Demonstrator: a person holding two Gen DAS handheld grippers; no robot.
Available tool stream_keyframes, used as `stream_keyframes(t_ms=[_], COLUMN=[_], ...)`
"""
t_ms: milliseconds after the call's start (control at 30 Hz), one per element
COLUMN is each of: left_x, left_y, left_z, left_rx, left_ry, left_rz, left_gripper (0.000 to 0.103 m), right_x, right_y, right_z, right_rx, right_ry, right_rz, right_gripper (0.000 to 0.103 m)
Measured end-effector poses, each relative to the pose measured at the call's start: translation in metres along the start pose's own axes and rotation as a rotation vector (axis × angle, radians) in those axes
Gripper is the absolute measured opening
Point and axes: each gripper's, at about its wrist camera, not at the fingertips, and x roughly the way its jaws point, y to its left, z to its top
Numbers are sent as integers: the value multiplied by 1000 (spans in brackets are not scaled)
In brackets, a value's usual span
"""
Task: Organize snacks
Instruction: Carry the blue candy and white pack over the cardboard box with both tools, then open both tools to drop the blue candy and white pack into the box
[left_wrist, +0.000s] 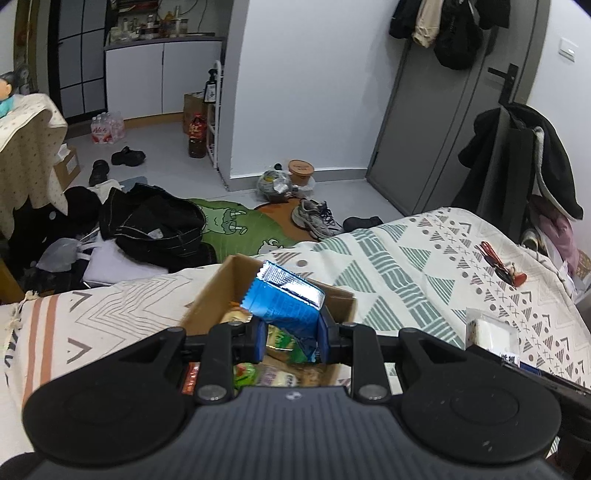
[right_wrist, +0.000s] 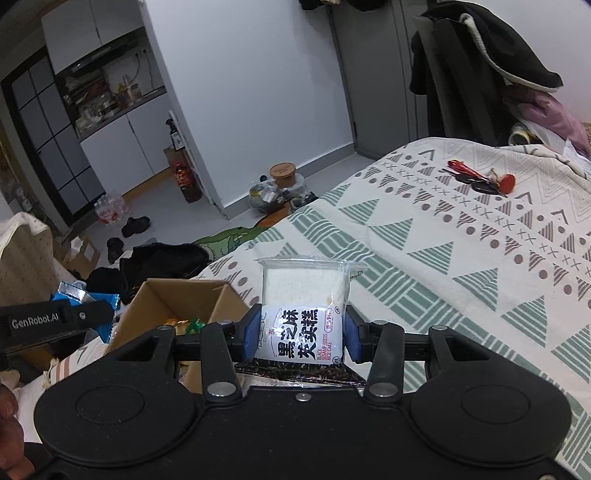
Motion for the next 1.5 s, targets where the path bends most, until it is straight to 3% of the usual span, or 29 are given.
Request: stream_keyframes(t_ms=[433, 567, 700, 1033, 1200, 1300, 1367, 1500], left_x=[18, 24, 23, 26, 21, 18, 16, 10], left_y=[43, 48, 60, 89, 96, 99, 102, 108], left_z=[-10, -11, -4, 16, 21, 22, 21, 21], left_rx=[-68, -53, -70, -106, -92, -79, -76, -77], left_ry=[102, 145, 127, 122, 106, 103, 105, 109], left_rz=[-18, -14, -12, 16, 27, 30, 31, 38], left_gripper=[27, 35, 52, 56, 67, 72, 73, 76], right_x=[6, 12, 16, 27, 30, 33, 33, 31], right_y=[38, 46, 54, 77, 91, 98, 99, 91], right_z=[-6, -7, -6, -7, -8, -10, -12, -13], right_rx=[-63, -73, -80, -94, -96, -105, -105, -86], right_ry=[-6, -3, -5, -3, 15, 35, 41, 43], right_rz=[39, 57, 75, 140, 194, 229, 245, 227], right_gripper=[44, 44, 44, 44, 44, 49, 65, 65])
